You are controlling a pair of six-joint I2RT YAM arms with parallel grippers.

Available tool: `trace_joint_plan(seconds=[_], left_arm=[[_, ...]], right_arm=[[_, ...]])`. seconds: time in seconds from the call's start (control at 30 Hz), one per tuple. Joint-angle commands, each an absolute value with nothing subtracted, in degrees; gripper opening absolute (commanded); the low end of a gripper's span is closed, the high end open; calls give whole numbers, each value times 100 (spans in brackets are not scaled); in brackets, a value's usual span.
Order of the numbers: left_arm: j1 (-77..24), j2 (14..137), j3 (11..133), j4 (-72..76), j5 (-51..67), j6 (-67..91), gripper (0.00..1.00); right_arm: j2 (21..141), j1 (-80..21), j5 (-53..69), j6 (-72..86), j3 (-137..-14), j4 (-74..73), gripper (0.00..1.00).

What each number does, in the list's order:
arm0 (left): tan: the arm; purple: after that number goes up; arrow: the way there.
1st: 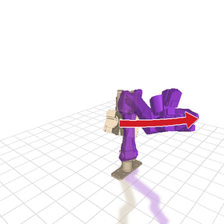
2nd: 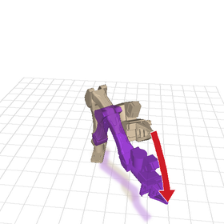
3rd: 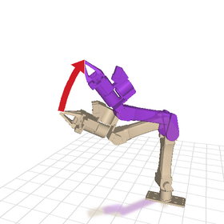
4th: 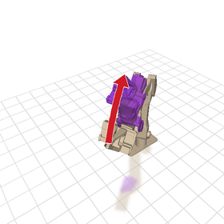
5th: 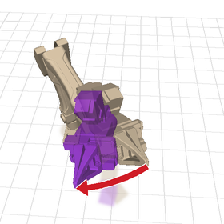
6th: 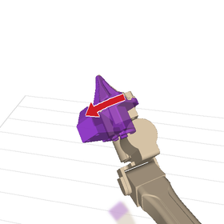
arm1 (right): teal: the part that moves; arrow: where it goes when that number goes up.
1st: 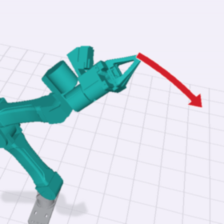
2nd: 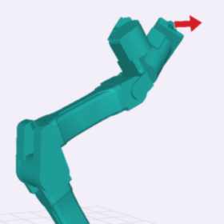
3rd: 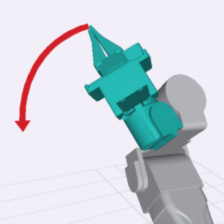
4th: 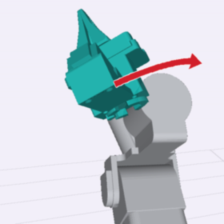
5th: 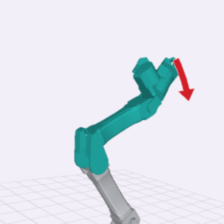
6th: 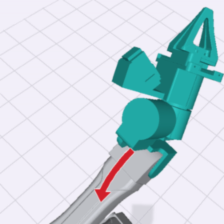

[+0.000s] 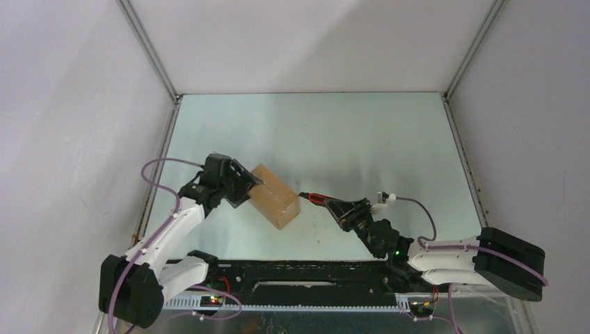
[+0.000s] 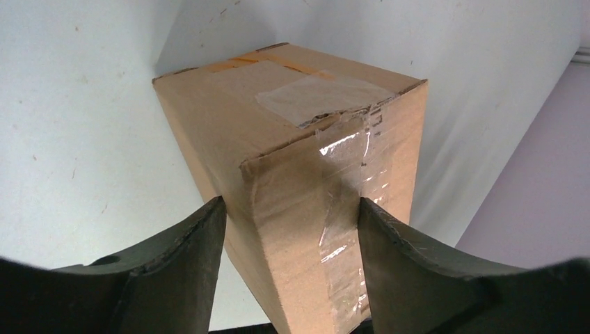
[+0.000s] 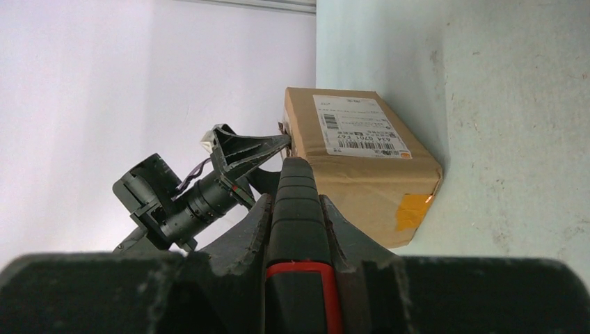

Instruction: Unpack the express box

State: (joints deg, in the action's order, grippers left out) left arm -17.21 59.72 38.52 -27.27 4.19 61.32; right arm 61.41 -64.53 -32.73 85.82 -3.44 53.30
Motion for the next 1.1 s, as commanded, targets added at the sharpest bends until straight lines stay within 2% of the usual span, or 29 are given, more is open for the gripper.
trace_joint_plan(seconds=[0.0,0.37,0.57,0.83,1.07], left_arm=[[-1925,5791,3950,-3119,184,6499,64],[-2092,5547,3963,-3302,-226,7184,32],[-2118,5450,3965,-3318,-156,7357,12],[-2123,5452,3826,-3071,26,7392,0],[-2118,5458,3812,-3077,144,7424,0]], right_arm=[[6095,-6576,-3608,8684,-429,5676,0],[5424,-6778,-3989,8877,-31,5083,0],[5668,-6732,-3947,8841,-66,5300,0],[6310,-6732,-3792,8870,-12,6061,0],[6640,-6715,-3793,8930,-9,6609,0]])
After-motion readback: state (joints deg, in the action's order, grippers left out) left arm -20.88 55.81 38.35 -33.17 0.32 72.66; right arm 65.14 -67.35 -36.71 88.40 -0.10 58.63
